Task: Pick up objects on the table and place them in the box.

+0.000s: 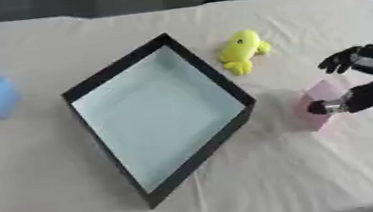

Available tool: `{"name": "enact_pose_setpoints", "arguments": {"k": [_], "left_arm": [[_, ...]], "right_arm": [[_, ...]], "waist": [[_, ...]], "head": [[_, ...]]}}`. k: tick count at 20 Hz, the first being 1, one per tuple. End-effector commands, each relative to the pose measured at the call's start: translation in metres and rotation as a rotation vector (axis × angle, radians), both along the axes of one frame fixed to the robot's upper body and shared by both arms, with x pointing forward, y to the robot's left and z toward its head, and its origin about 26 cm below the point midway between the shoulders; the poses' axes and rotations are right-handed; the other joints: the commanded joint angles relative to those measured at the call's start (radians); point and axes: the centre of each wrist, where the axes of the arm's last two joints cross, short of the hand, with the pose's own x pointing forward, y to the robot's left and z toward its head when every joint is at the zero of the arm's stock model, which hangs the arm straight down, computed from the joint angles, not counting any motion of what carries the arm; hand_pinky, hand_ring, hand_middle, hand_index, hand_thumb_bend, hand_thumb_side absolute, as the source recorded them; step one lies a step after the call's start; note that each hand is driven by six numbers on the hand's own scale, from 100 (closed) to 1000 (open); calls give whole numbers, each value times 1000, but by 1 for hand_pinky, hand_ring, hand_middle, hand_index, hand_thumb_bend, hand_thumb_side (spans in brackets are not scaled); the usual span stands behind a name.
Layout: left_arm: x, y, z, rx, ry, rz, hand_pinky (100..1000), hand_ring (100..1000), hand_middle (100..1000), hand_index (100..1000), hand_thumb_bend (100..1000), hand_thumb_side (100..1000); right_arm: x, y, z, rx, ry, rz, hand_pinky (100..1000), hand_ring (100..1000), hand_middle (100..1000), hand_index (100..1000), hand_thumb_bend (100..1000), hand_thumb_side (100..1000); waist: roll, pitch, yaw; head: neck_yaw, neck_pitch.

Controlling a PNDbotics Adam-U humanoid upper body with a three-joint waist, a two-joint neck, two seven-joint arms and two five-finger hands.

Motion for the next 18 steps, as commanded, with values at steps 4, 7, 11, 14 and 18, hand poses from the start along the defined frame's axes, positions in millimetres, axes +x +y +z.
{"name": "enact_pose_setpoints", "arguments": {"k": [4, 7, 11, 14, 18], "left_arm": [[-1, 1, 6, 9, -17, 7, 814, 733, 782, 785, 106, 806], [0, 0, 7, 9, -20, 5, 814, 734, 782, 784, 106, 805], [0, 0, 7, 8, -22, 2, 814, 734, 781, 782, 105, 805], [1, -1, 7, 7, -24, 2, 814, 734, 781, 781, 105, 805], [1, -1, 7, 5, -22, -1, 814, 735, 782, 781, 105, 806]], "right_arm": [[-2, -9, 1, -27, -34, -71, 881, 838, 792, 890, 647, 664], [-3, -9, -5, -25, -17, -86, 875, 835, 788, 888, 655, 677], [-3, -9, -11, -28, 11, -104, 872, 834, 787, 888, 659, 688], [-2, -12, -17, -34, 35, -127, 868, 832, 785, 887, 663, 696], [1, -19, -26, -27, 60, -172, 863, 826, 781, 885, 666, 698]], "waist": [[2, -5, 1], [2, -3, 3], [2, 2, 7], [3, 5, 9], [4, 7, 9]], "head": [[-9, -1], [-13, -1], [-16, -1], [-18, -1], [-19, -1]]}}
